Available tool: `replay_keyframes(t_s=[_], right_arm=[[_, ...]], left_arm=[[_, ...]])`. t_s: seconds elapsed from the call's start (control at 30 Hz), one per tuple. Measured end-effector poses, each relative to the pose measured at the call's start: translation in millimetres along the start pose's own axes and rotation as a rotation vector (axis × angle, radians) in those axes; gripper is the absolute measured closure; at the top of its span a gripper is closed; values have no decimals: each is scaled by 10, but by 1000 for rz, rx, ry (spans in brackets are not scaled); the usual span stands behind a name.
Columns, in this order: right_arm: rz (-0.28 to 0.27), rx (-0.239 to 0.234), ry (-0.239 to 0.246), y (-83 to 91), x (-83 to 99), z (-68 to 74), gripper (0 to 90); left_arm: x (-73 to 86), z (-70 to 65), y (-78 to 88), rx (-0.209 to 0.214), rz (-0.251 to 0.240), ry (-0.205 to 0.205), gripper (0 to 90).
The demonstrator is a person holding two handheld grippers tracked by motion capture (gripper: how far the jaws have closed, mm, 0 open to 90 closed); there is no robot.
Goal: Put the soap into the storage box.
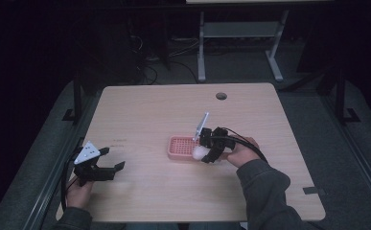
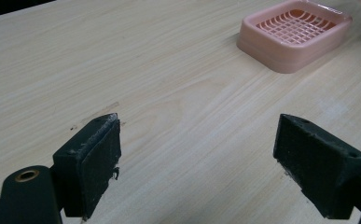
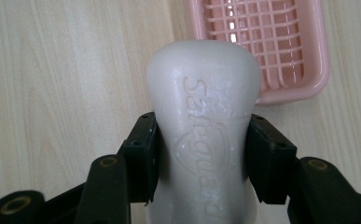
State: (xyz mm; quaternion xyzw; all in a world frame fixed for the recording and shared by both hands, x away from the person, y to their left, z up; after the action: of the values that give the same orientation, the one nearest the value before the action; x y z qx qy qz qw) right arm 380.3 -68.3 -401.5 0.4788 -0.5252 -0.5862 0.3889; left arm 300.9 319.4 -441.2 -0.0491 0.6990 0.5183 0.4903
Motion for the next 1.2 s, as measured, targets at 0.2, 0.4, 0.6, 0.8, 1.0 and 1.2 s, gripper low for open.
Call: replay_keyframes(t_s=[0.2, 0.4, 0.6, 0.8, 1.0, 1.2], right_arm=[[1, -2, 3, -4, -43, -26, 489], [4, -4, 6, -10, -57, -49, 489], [-10, -6, 1, -2, -68, -85, 489], [-9, -19, -4, -30, -77, -124, 489], [1, -16, 5, -12, -151, -172, 489], [-3, -18, 9, 5, -222, -208, 489]], left_arm=[[1, -1, -3, 1, 1, 1, 144], [0, -7, -12, 2, -2, 0, 144], [0, -8, -14, 4, -1, 1, 144], [-1, -8, -14, 4, 1, 2, 144], [-2, -7, -10, 2, -3, 2, 144], [-3, -6, -5, 5, -3, 2, 144]])
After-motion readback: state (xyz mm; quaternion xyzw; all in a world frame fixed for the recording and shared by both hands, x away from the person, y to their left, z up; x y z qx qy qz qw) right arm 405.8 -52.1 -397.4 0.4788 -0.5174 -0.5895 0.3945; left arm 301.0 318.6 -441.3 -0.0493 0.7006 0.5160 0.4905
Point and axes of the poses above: each handheld gripper's, and its own axes: y roughly backward along the jaws, x roughly out of its underside, z roughly to its left, the point moved 1 cm from there along -y, roughly forward along the jaws, and after that the axes turned 10 degrees about z, right-handed, at the moved point
